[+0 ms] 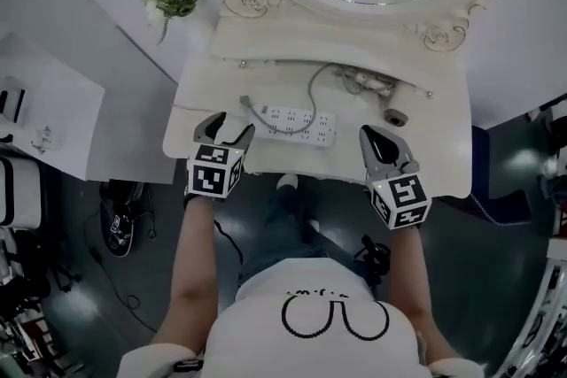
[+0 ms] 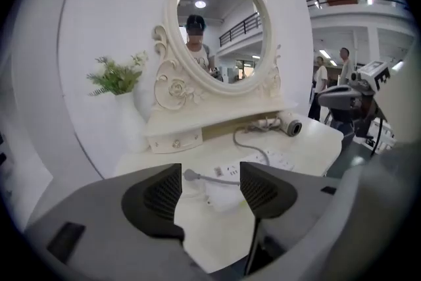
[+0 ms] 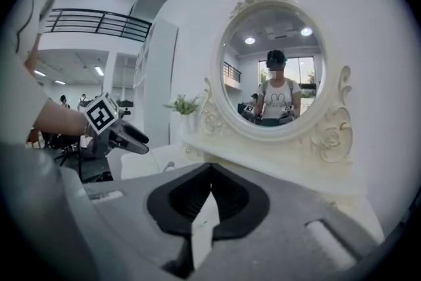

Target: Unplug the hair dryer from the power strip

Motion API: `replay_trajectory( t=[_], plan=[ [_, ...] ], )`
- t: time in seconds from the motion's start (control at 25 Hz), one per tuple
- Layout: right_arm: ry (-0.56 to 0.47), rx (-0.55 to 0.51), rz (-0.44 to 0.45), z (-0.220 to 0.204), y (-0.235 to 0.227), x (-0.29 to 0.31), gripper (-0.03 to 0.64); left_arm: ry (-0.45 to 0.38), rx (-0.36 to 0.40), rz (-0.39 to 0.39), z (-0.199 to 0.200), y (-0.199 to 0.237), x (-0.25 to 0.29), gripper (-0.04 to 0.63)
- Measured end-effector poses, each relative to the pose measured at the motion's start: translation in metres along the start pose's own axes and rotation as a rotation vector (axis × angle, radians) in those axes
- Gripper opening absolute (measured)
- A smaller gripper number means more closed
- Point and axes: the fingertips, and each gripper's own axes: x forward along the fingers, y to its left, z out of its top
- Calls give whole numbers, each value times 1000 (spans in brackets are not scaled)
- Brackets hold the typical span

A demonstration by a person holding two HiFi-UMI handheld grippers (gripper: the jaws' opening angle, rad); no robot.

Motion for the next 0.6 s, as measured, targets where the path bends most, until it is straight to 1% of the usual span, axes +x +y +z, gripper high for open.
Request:
replay_trajectory(
  t=[0.12, 0.2, 0.32, 0.52, 0.6],
  plan=[
    [-57, 25, -62, 13, -4, -24, -3, -117, -45, 41, 15, -12, -25, 272],
    [-87, 27, -88, 20, -4, -39, -5, -187, -57, 64, 26, -16, -41, 272],
    [-124, 30, -117, 29, 0, -61, -5, -282, -76, 79, 40, -23, -67, 272],
    [-175, 21, -149, 45, 10, -81, -5, -411, -114, 99, 62, -25, -104, 272],
    [-192, 15, -159, 51, 13, -86, -5, -442, -106, 100, 70, -27, -114, 272]
  ],
)
